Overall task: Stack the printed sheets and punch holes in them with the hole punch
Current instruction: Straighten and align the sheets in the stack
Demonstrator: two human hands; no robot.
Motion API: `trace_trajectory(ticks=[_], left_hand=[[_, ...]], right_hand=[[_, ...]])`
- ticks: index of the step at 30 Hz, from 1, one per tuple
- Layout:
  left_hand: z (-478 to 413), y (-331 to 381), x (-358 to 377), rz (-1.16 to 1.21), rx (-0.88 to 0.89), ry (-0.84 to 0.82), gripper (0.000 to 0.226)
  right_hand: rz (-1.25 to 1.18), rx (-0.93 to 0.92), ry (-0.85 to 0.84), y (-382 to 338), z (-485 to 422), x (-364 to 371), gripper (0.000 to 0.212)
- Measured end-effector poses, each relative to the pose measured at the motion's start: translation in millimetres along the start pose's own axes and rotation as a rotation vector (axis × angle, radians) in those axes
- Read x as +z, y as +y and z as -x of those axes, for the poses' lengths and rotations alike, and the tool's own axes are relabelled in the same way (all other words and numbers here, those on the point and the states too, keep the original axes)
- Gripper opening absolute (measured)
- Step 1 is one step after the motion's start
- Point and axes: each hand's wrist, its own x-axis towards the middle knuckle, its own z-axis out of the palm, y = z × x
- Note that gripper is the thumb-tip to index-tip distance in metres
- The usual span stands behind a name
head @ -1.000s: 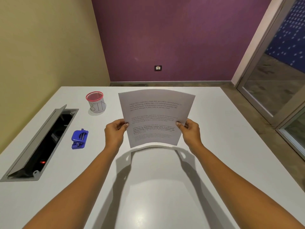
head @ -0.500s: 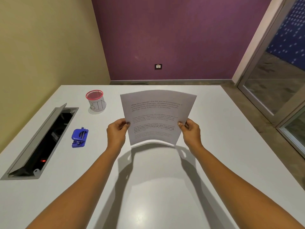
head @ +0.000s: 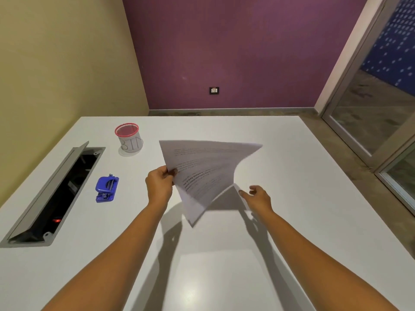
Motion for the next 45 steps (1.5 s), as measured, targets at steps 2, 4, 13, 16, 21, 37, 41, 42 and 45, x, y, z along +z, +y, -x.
trace_trajectory(ticks=[2, 4, 13, 16, 21, 37, 41, 42, 45], left_hand=[[-1, 1, 0, 0.038, -0.045, 0.041, 0.018], [0, 2, 0, 0.106, -0.077, 0.063, 0.020], [13, -1, 2, 0.373, -0.168, -0.004, 0.022], [16, -8, 0, 0.394, -0.138, -0.056, 0.023], [7, -14, -15, 0.443, -0.109, -0.045, 0.030], [-40, -9, -44, 0.089, 0.057, -0.115, 0.022], [-38, -17, -41, 0.105, 0.060, -0.126, 0.031], [-36, -21, -40, 0.098, 0.045, -0.136, 0.033], [-31, -38, -36, 0.045, -0.037, -0.151, 0.033]], right_hand=[[0.026, 0.095, -0.100, 5, 2, 4, 0.058], [0.008, 0.160, -0.189, 7, 3, 9, 0.064], [-0.793, 0.177, -0.277, -16, 3, 16, 0.026], [-0.833, 0.130, -0.212, -18, -1, 9, 0.026], [-0.642, -0.036, -0.061, -14, -5, -9, 0.024], [-0.454, -0.363, 0.100, -24, -15, -35, 0.026], [-0.469, -0.343, 0.042, -16, -20, -33, 0.018], [-0.466, -0.327, 0.018, -13, -21, -31, 0.020], [-0.417, -0.268, -0.013, -4, -24, -24, 0.020]])
